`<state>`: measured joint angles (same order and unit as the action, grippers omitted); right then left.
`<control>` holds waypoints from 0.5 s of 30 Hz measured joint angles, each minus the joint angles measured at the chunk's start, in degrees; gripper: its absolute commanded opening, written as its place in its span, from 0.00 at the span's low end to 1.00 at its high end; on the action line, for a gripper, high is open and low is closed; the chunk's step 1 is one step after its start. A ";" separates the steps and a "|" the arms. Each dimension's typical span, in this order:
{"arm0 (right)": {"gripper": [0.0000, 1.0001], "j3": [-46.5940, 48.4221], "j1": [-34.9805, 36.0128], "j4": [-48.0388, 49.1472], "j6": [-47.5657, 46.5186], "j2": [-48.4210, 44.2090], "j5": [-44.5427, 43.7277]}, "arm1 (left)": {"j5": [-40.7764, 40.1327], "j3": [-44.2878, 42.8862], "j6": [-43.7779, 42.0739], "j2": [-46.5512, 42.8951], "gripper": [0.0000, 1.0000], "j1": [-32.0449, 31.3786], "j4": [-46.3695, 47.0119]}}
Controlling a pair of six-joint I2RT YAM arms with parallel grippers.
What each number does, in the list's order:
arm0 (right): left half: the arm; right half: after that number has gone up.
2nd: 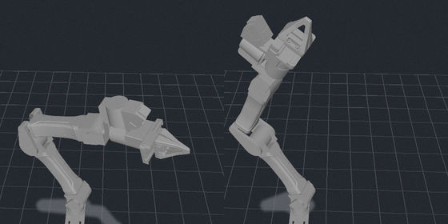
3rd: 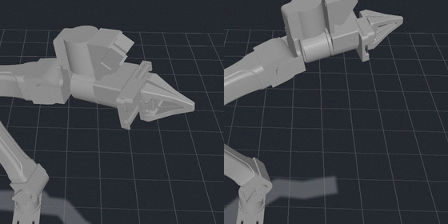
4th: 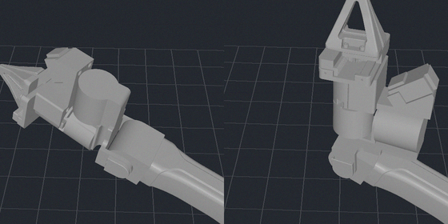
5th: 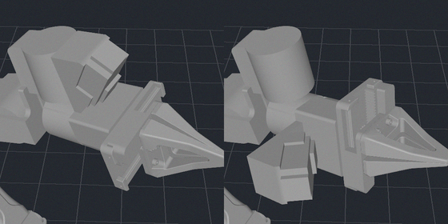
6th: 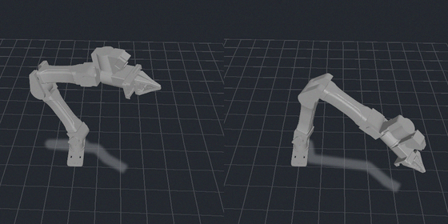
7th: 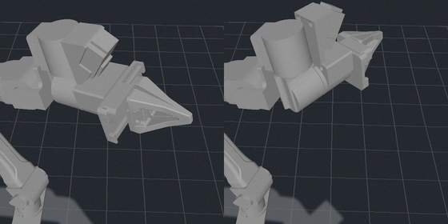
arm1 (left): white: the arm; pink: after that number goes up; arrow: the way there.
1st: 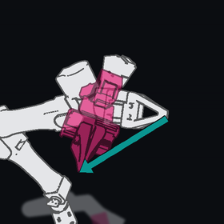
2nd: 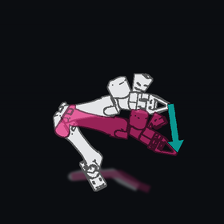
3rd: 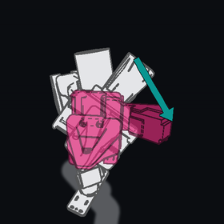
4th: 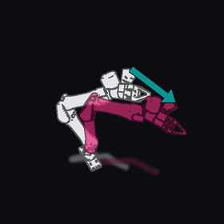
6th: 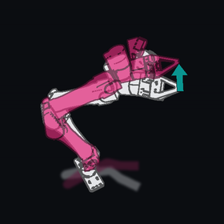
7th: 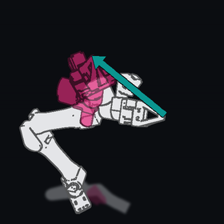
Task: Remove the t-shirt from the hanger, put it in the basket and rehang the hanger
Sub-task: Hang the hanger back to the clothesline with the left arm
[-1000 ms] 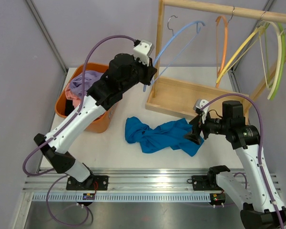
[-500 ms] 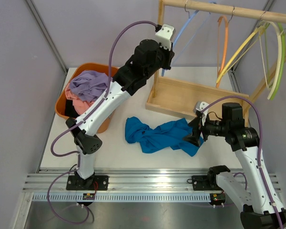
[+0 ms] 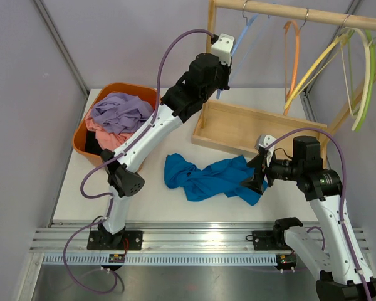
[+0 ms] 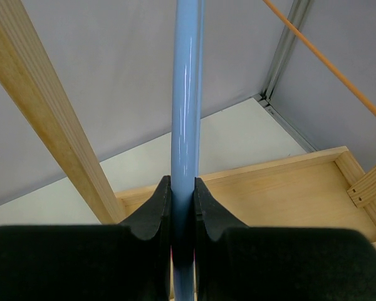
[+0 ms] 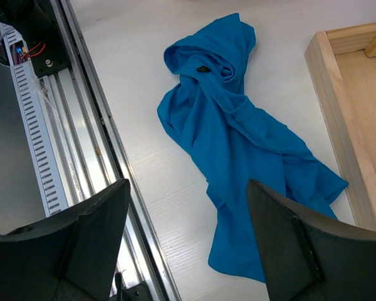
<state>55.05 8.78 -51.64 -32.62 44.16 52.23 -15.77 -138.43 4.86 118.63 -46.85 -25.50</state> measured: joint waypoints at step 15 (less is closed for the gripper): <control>0.84 1.11 -0.33 -5.51 -7.41 0.59 1.90 | 3.19 10.45 3.15 -5.68 0.91 0.02 1.14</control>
<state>56.16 8.45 -57.14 -40.03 44.75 54.13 -12.58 -127.98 8.01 112.95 -46.83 -24.36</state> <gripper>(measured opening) 0.833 0.817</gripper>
